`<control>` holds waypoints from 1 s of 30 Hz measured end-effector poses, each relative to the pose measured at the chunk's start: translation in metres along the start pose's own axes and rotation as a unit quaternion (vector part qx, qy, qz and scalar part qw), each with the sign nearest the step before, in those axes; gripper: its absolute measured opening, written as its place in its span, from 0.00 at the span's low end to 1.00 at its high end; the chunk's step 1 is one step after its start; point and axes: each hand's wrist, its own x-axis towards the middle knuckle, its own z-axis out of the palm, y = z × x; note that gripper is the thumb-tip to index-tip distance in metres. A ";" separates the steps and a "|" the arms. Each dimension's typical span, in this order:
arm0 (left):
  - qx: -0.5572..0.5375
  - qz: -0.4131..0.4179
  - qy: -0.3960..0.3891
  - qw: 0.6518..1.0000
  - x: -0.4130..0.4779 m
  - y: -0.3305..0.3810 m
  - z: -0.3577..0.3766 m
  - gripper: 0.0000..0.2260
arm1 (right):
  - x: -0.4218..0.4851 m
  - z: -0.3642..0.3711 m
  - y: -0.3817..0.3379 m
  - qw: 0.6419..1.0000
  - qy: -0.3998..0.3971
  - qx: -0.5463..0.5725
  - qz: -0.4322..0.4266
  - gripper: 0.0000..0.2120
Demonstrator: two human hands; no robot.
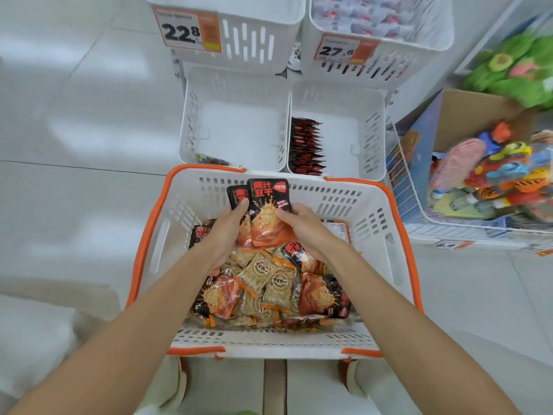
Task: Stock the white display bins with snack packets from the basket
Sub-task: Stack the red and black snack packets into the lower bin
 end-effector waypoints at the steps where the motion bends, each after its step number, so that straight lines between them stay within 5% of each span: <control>1: 0.017 0.014 -0.017 1.000 -0.003 0.004 0.006 0.26 | 0.000 0.009 0.001 1.000 -0.002 0.003 0.001 0.10; 7: 0.123 0.081 -0.048 0.988 -0.002 0.028 0.010 0.11 | -0.003 -0.001 -0.026 0.994 -0.034 0.105 0.004 0.31; 12: 0.315 0.189 -0.111 0.923 0.012 0.061 0.020 0.16 | -0.001 -0.041 -0.081 0.971 0.002 -0.175 -0.163 0.40; 15: 0.401 0.241 -0.153 0.870 0.031 0.076 0.034 0.21 | 0.002 -0.061 -0.114 0.928 -0.096 -0.308 -0.184 0.22; 18: 0.432 0.257 -0.136 0.854 0.050 0.090 0.054 0.21 | 0.014 -0.081 -0.129 0.894 -0.117 -0.402 -0.162 0.10; 23: 0.323 0.281 -0.066 0.901 0.105 0.118 0.065 0.37 | 0.042 -0.126 -0.127 0.895 0.088 -0.340 -0.275 0.05; 26: 0.353 0.225 -0.010 0.908 0.153 0.121 0.059 0.41 | 0.076 -0.147 -0.118 0.818 0.228 -0.388 -0.358 0.11; 30: 0.213 0.129 -0.016 0.968 0.211 0.107 0.055 0.34 | 0.144 -0.163 -0.111 0.730 0.324 -0.440 -0.410 0.13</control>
